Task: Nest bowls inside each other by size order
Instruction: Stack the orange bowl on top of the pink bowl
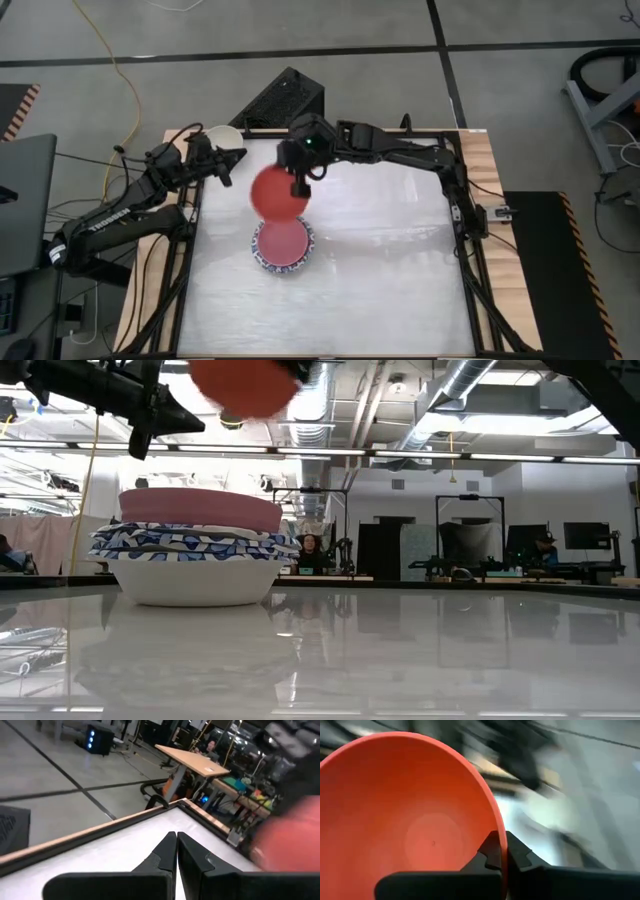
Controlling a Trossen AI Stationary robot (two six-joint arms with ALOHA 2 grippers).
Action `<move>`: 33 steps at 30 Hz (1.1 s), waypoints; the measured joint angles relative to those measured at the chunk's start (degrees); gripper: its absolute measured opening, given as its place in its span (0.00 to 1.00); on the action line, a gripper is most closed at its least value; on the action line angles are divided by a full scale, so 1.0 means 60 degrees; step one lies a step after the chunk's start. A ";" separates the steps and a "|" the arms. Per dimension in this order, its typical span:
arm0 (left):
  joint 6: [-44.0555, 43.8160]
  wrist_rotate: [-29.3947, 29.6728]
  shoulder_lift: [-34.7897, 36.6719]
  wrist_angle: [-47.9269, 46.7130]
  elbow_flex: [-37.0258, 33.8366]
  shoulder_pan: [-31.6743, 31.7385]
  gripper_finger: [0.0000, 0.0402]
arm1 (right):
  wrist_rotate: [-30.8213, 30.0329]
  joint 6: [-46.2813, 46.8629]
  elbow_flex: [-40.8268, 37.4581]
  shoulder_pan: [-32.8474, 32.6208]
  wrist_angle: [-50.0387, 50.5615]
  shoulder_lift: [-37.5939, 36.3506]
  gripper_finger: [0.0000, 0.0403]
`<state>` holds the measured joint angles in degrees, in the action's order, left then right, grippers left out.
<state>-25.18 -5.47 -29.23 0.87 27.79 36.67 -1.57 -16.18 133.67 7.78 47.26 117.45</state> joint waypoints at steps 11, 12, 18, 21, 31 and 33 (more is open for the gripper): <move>0.0339 -0.1282 0.0004 -0.0010 0.0000 0.0000 0.00 | 0.2988 0.2141 0.0000 -0.0862 0.3235 0.0000 0.02; 0.0248 -0.1373 0.0004 -0.0012 0.0000 0.0000 0.00 | 0.2337 0.2333 0.0000 -0.0887 0.3762 0.0000 0.02; 0.0328 -0.1148 0.0000 -0.0018 0.0000 0.0000 0.00 | -0.2401 0.2522 0.0000 -0.0666 0.5081 0.0000 0.02; 0.0344 -0.0873 0.0004 -0.0013 0.0000 0.0000 0.00 | -0.3777 0.1829 0.0000 -0.0490 0.3976 0.0000 0.02; 0.1629 -0.0766 0.0004 0.0694 0.0000 0.0000 0.00 | 0.0824 0.0702 0.0004 -0.0382 0.0208 0.0000 0.02; 0.2019 -0.1085 0.0004 0.0942 0.0000 0.0000 0.00 | 0.1959 0.0759 0.0004 -0.0539 0.0468 0.0000 0.02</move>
<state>-13.06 -11.99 -29.21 6.52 27.79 36.67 10.18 -11.63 133.69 4.54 50.07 117.45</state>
